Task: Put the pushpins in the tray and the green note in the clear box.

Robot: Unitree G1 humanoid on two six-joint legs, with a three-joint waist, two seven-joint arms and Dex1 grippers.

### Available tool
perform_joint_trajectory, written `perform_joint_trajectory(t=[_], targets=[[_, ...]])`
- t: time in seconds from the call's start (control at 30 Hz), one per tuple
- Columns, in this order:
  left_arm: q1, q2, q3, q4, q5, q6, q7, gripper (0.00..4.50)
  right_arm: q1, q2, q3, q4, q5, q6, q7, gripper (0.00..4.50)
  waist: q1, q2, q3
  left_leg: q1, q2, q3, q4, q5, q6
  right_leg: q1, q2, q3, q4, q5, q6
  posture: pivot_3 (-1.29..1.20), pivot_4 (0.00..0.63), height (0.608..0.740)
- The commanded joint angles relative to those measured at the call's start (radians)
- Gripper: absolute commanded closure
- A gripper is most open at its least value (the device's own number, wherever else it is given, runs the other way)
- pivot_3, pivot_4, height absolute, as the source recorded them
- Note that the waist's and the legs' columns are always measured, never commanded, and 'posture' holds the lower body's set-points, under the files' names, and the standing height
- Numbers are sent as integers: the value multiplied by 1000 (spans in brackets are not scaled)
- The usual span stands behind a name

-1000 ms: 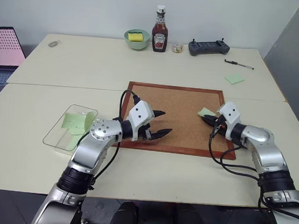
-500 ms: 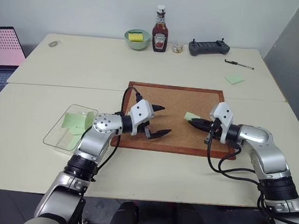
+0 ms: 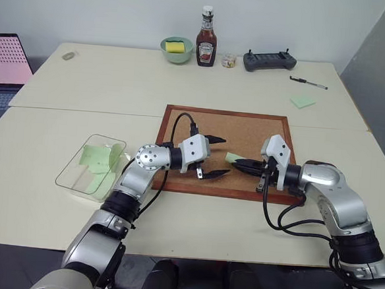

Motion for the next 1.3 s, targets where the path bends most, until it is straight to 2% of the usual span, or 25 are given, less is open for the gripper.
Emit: perform_joint_trajectory(t=[0.03, 0.23, 0.27, 0.33, 0.43, 1.03, 1.3], targets=[[-28, -12, -8, 29, 4, -44, -22, 11, -9, 0, -8, -52, 28, 16, 1, 4500, 0, 0, 0, 0, 0, 0, 0, 0, 0, 0, 0, 0, 0, 0, 0, 0, 150, 740], [-44, -12, -32, 92, 40, -110, -42, 11, -20, 6, -14, -60, 41, 38, -4, 4500, 0, 0, 0, 0, 0, 0, 0, 0, 0, 0, 0, 0, 0, 0, 0, 0, 150, 740], [-45, -13, -33, 101, 45, -119, -42, 368, -21, 6, -14, -62, 43, 41, -6, 4500, 0, 0, 0, 0, 0, 0, 0, 0, 0, 0, 0, 0, 0, 0, 0, 0, 150, 740], [-46, -18, -33, 115, 48, -127, -44, 550, -23, 7, -16, -66, 51, 48, -8, 4500, 0, 0, 0, 0, 0, 0, 0, 0, 0, 0, 0, 0, 0, 0, 0, 0, 150, 740], [-45, -24, -37, 126, 55, -141, -45, 1217, -24, 7, -15, -73, 61, 57, -11, 4500, 0, 0, 0, -1, 0, 0, 0, 0, 0, 0, 0, 0, 0, 0, 0, 0, 150, 740], [-44, -18, -40, 154, 64, -162, -74, 4391, -21, 6, -14, -94, 79, 82, -13, 4500, 0, 0, 0, -1, 0, 0, 0, 0, 0, -1, 0, 0, 1, 0, 0, 0, 150, 740], [-43, -21, -36, 153, 56, -156, -77, 4485, -18, 2, -8, -102, 85, 85, -4, 4500, 0, 0, 0, -1, 0, 0, 0, 0, 0, -1, 0, 0, 1, 0, 0, 0, 150, 740]])
